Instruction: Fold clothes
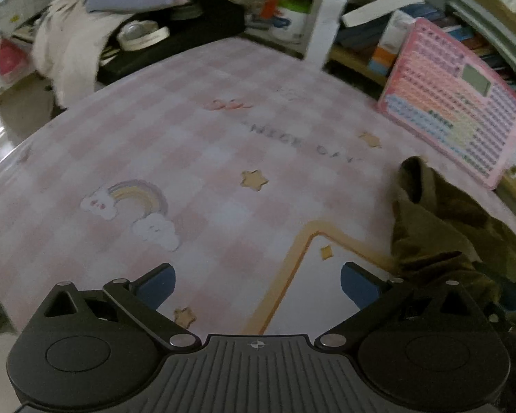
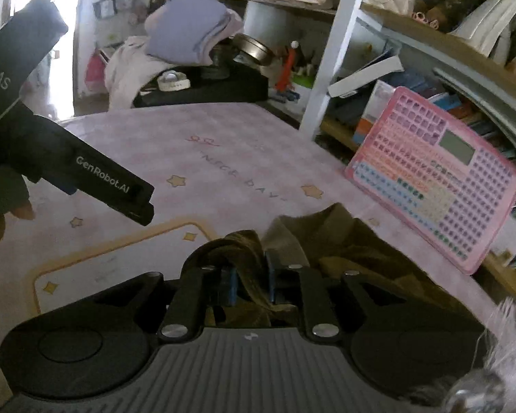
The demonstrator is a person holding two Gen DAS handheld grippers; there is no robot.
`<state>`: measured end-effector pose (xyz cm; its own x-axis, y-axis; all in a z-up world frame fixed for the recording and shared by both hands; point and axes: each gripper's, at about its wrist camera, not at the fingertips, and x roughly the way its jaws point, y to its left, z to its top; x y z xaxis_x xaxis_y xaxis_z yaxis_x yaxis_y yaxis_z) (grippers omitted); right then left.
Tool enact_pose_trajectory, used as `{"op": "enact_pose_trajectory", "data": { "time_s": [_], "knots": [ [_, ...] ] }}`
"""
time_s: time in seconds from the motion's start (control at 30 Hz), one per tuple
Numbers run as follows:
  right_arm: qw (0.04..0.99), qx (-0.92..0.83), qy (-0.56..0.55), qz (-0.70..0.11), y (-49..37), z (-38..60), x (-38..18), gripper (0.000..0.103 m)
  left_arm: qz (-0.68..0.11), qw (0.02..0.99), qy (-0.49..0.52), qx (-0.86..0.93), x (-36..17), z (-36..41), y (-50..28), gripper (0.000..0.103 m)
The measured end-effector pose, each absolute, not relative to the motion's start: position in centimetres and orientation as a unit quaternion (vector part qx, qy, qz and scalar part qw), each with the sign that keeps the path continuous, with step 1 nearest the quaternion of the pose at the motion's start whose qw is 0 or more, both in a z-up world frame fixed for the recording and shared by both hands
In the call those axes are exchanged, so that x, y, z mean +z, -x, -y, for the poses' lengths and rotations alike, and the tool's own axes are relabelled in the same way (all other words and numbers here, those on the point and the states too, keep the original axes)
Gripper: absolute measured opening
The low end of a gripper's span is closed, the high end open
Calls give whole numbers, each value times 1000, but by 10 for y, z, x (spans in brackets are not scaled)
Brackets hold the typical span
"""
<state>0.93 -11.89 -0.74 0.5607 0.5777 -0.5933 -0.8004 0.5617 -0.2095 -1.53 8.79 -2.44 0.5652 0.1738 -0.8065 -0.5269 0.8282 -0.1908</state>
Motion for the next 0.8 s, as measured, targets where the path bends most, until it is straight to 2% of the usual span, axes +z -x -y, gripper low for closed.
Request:
{"op": "enact_pose_trajectory", "data": {
  "time_s": [0.07, 0.1, 0.2, 0.37, 0.47, 0.57, 0.63, 0.67, 0.7, 0.77, 0.8],
  "knots": [
    [857, 394, 229, -241, -7, 118, -6, 17, -411, 869, 211, 180, -22, -88, 11, 103],
    [860, 386, 231, -240, -6, 118, -4, 21, -409, 871, 212, 172, -20, -87, 8, 103],
    [869, 380, 236, -211, 4, 115, -2, 87, -407, 875, 219, 142, -20, -85, -3, 103],
    [877, 370, 237, -194, 16, 116, 2, 86, -404, 881, 226, 101, -20, -83, -22, 103],
    [891, 325, 223, -225, 11, 128, -1, 86, -372, 897, 215, 98, -10, -84, -27, 102],
    [909, 263, 193, -258, 7, 151, -3, 86, -299, 931, 195, 82, 11, -86, -27, 102],
    [921, 219, 158, -282, 2, 169, -5, 86, -283, 941, 184, 38, 18, -88, -33, 102],
    [925, 196, 139, -294, 0, 178, -7, 86, -299, 938, 172, 16, 16, -86, -39, 101],
    [929, 171, 118, -306, -2, 188, -8, 86, -315, 935, 160, -5, 13, -84, -46, 97],
    [934, 119, 76, -328, -7, 209, -11, 84, -354, 922, 158, 0, 1, -80, -52, 74],
    [936, 90, 55, -337, -9, 219, -13, 84, -373, 915, 157, 2, -5, -78, -56, 69]
  ]
}}
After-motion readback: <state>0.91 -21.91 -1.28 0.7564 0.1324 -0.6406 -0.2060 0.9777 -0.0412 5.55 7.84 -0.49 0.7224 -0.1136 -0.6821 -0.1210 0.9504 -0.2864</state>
